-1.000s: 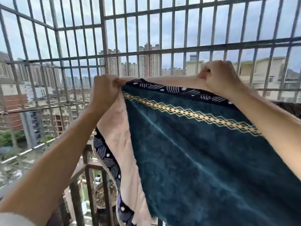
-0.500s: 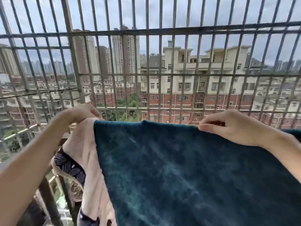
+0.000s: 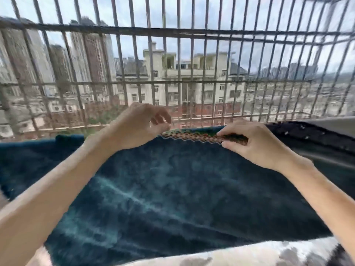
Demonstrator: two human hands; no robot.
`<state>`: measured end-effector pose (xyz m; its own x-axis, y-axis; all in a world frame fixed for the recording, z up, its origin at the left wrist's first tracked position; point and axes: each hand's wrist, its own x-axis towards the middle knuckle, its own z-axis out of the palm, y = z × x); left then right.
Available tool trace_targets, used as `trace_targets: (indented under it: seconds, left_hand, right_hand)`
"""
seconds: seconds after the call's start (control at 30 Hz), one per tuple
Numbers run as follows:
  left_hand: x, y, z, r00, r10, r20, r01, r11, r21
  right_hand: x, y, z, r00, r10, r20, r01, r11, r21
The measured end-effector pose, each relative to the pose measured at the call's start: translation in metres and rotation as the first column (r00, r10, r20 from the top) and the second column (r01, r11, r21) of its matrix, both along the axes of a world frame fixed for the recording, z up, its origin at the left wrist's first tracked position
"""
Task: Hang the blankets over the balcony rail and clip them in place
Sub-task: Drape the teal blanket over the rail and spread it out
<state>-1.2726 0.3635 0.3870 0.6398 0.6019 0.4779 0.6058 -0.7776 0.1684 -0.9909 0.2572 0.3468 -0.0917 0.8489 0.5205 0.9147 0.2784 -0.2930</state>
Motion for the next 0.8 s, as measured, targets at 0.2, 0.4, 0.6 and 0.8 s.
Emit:
trace_targets:
  seconds: [0.2,0.4,0.6,0.8]
  left_hand:
    - [0.17,-0.043,-0.014,0.985,-0.171,-0.033,0.174,0.979,0.111]
    - [0.316,-0.07,-0.026,0.956,-0.29,-0.053,0.295,0.946,0.133]
    - [0.455,-0.095,-0.037,0.908,-0.416,-0.037,0.417,0.897,0.143]
    - [0.577,-0.108,-0.057,0.858,-0.508,-0.072,0.513,0.846,0.146]
  right_hand:
    - [0.132,-0.099,-0.027,0.97,-0.226,-0.09,0.223,0.974,-0.038]
    - [0.239,-0.194,-0.069,0.865,-0.467,-0.181,0.458,0.884,-0.09]
    - [0.318,-0.267,-0.098,0.709,-0.66,-0.249,0.636,0.75,-0.179]
    - [0.401,-0.29,-0.11,0.613,-0.753,-0.239,0.714,0.658,-0.241]
